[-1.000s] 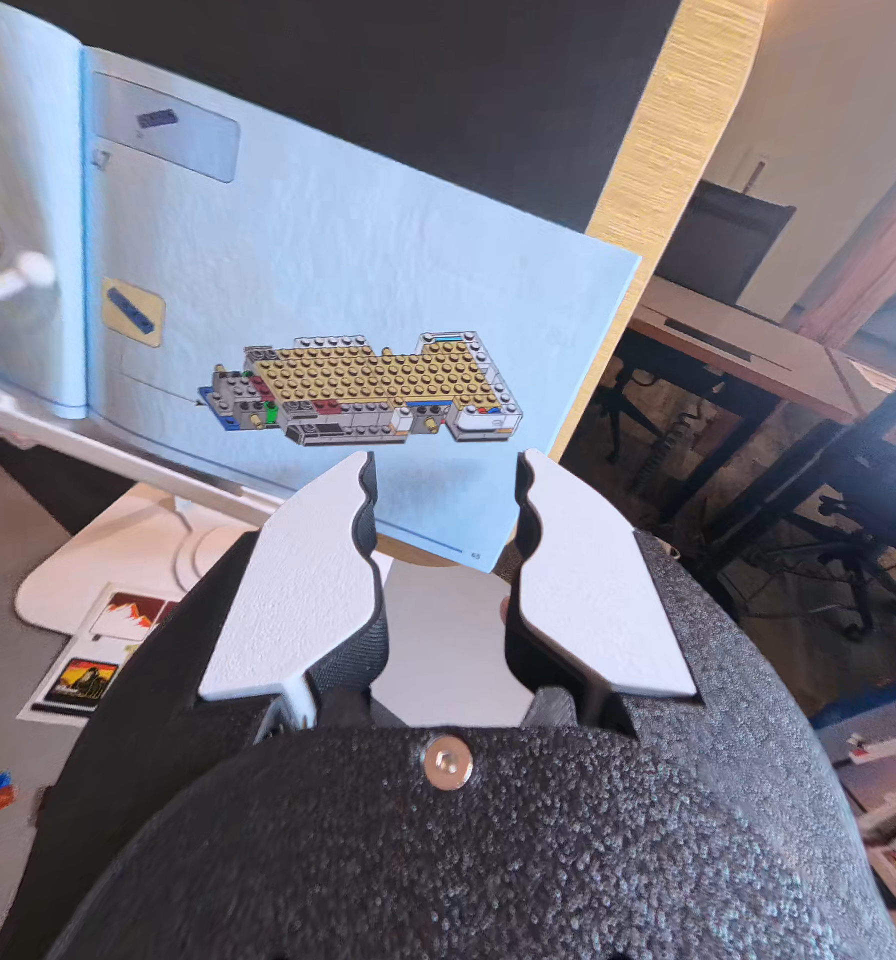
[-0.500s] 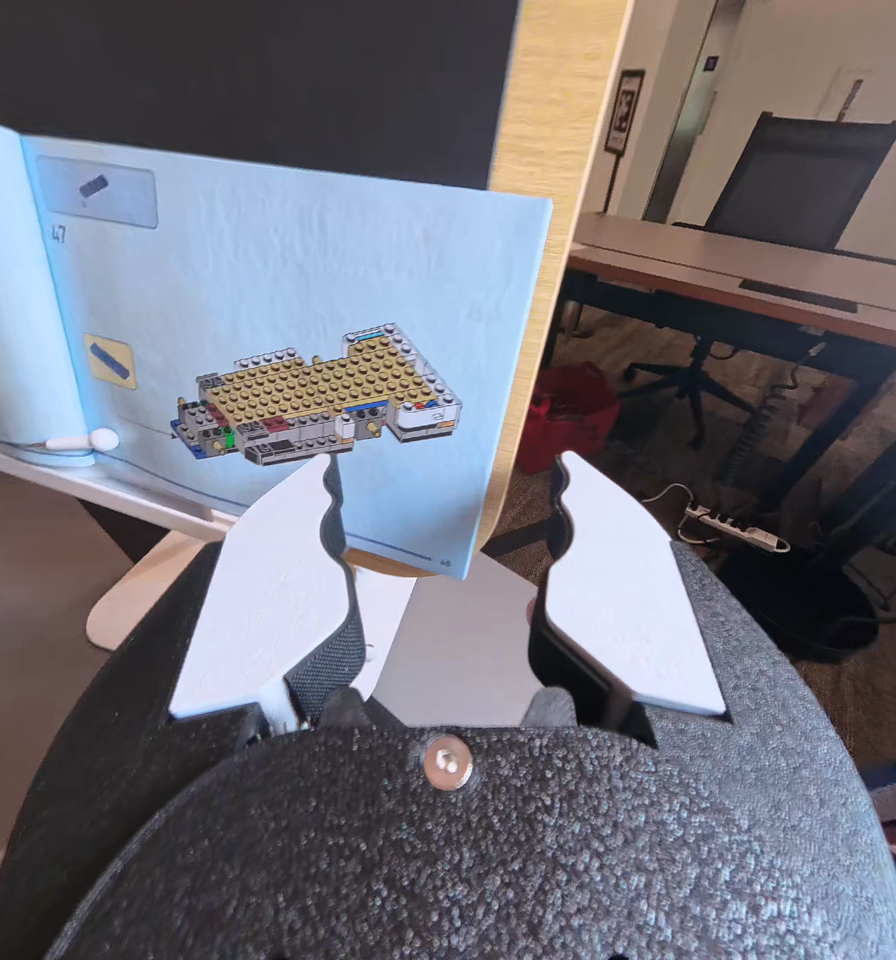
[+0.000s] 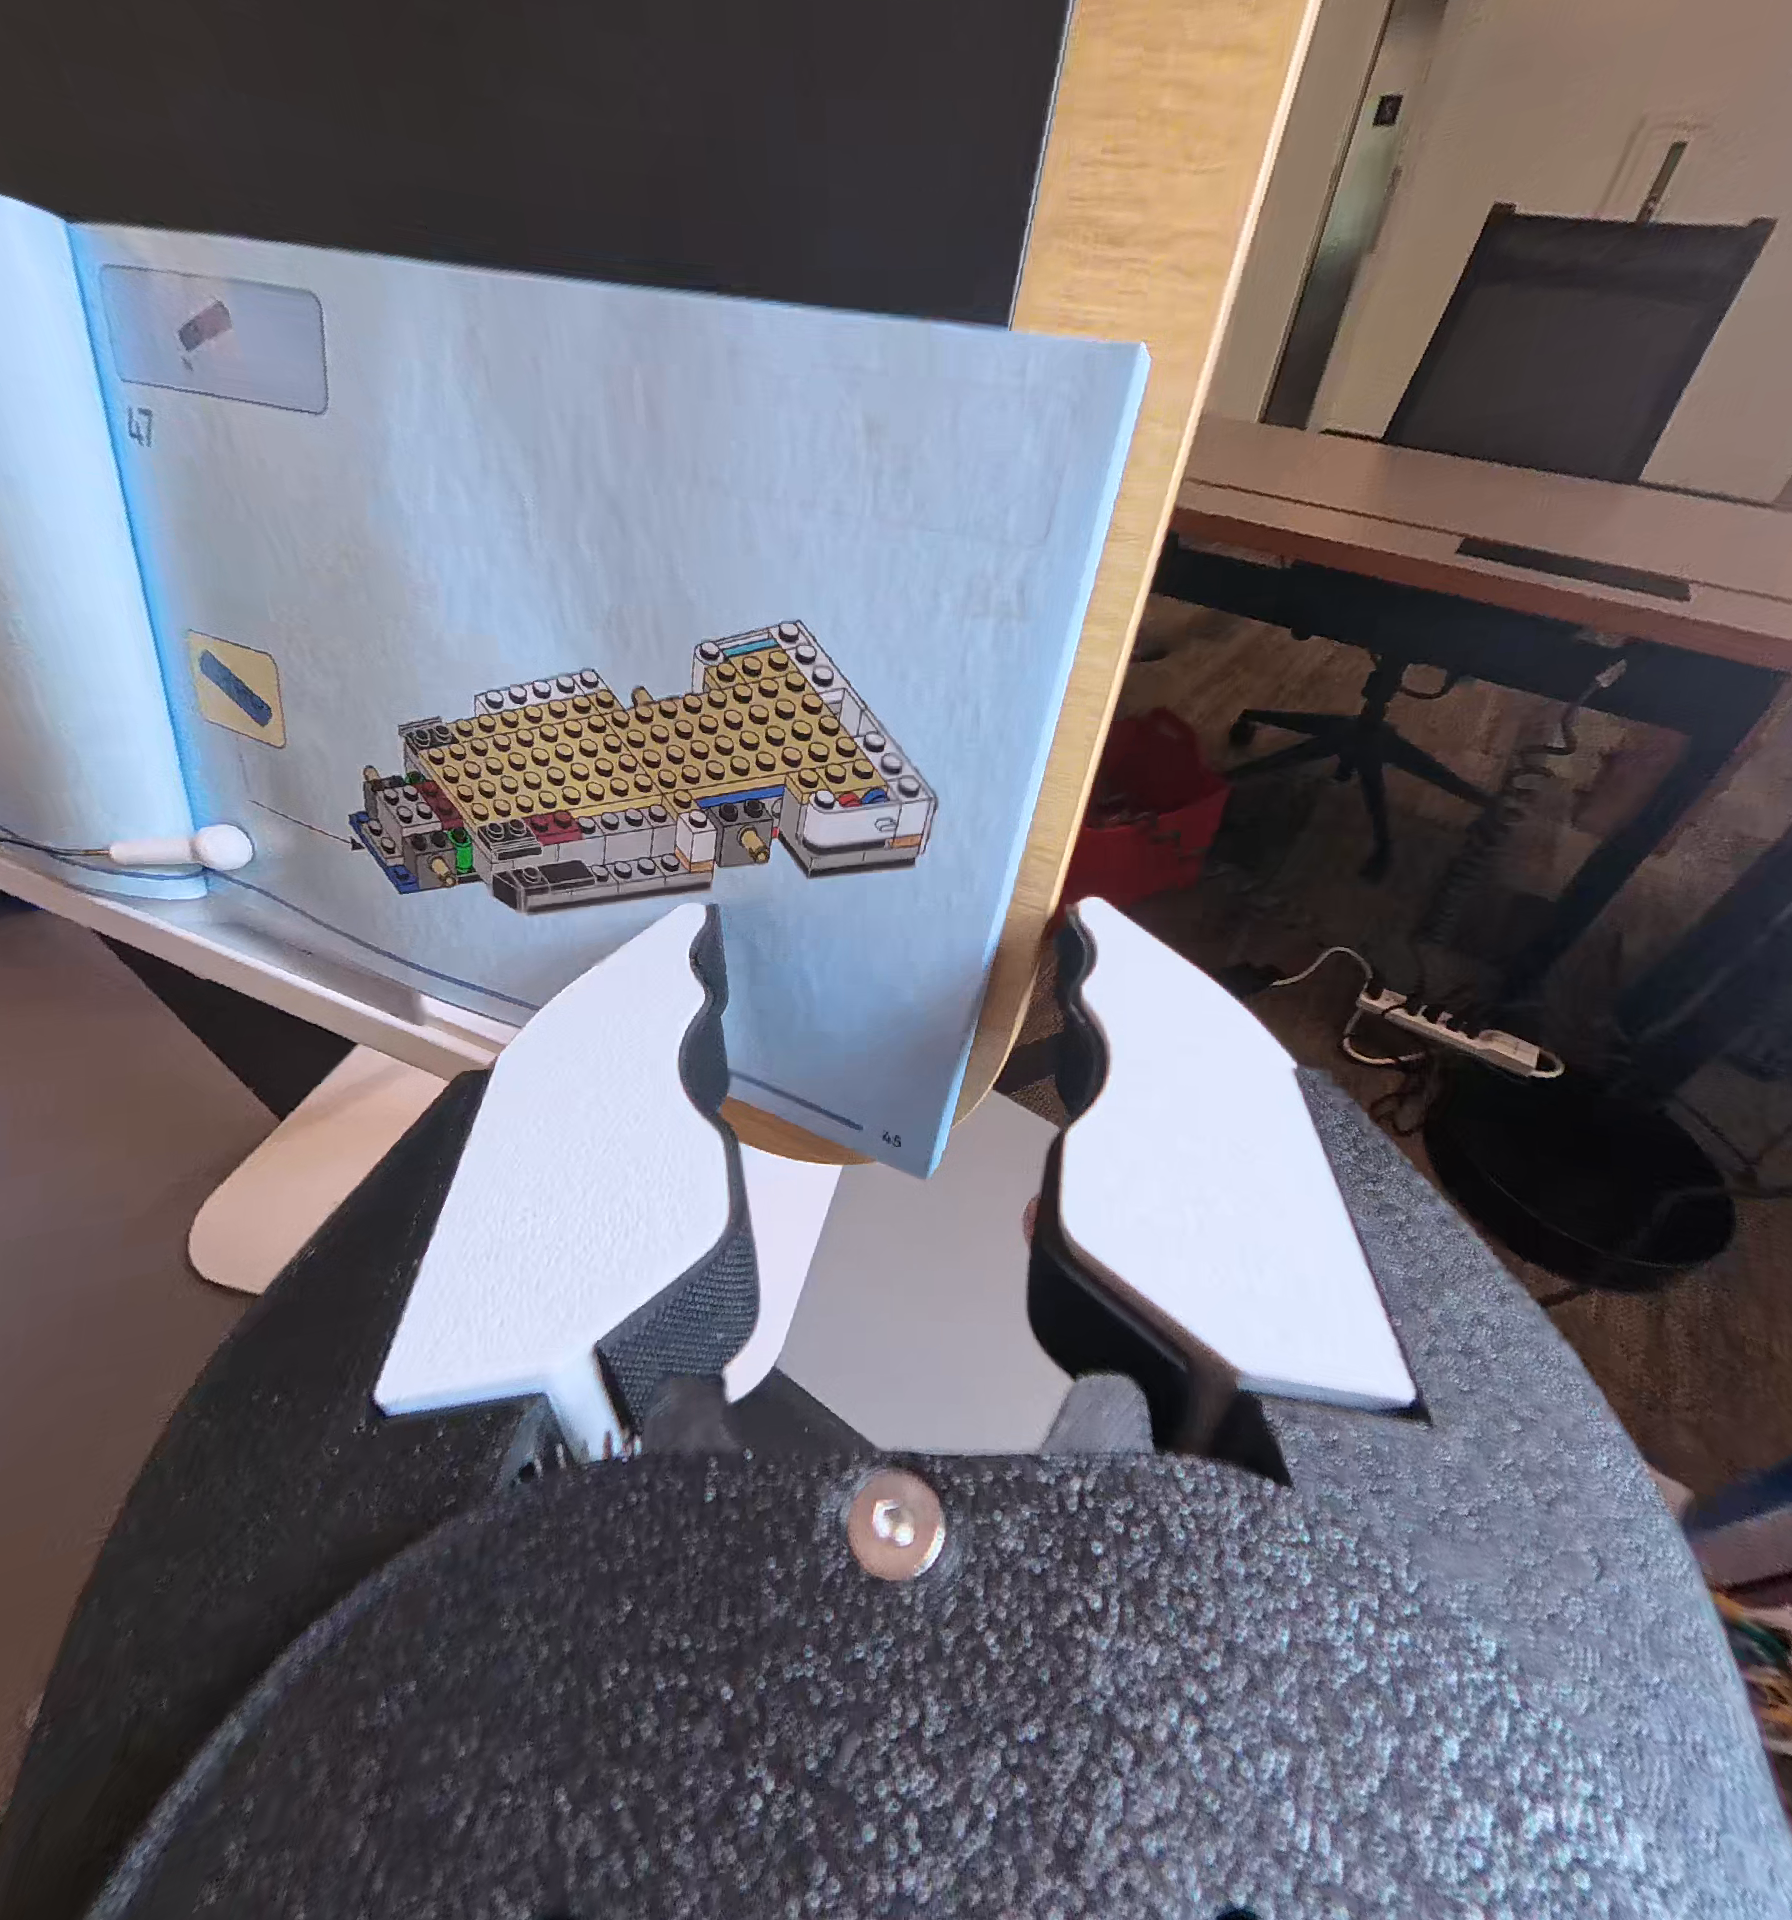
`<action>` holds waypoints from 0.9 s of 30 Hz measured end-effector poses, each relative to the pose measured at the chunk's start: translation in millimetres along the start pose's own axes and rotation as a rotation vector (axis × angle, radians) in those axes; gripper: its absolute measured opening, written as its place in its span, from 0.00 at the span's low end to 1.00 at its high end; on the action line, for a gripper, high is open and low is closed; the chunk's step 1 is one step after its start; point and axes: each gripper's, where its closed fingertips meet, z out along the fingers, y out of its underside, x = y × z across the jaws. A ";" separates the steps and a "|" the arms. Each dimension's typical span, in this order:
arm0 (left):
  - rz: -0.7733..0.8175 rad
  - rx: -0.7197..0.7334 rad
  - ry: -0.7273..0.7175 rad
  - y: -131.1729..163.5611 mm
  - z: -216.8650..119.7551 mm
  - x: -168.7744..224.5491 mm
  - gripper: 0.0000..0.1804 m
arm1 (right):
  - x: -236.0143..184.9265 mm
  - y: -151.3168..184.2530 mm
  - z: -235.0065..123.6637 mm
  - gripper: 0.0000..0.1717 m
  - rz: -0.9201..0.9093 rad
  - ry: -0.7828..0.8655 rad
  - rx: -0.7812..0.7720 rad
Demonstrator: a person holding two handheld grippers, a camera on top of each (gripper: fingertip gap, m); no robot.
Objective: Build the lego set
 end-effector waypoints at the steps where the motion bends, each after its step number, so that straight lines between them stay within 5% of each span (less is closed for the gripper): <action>1: -0.013 0.025 0.006 -3.9 -8.8 4.1 0.14 | -2.7 -6.3 -8.3 0.36 -0.010 -0.002 0.023; 7: -0.077 0.109 0.091 -7.8 -83.1 36.4 0.03 | -76.8 -19.9 -124.4 0.36 -0.163 -0.133 0.108; 14: -0.190 0.114 0.195 35.6 -178.9 108.1 0.00 | -177.9 58.1 -276.7 0.12 -0.104 -0.184 0.017; 17: -0.171 0.143 0.209 39.7 -194.8 131.5 0.00 | -202.4 71.6 -294.7 0.00 -0.048 -0.160 0.078; 23: -0.211 0.120 0.239 39.6 -203.0 166.8 0.00 | -204.6 81.0 -280.2 0.00 0.048 -0.160 0.193; 27: -0.307 0.064 0.199 42.3 -177.8 160.1 0.00 | -190.0 98.4 -272.3 0.00 0.065 -0.160 0.188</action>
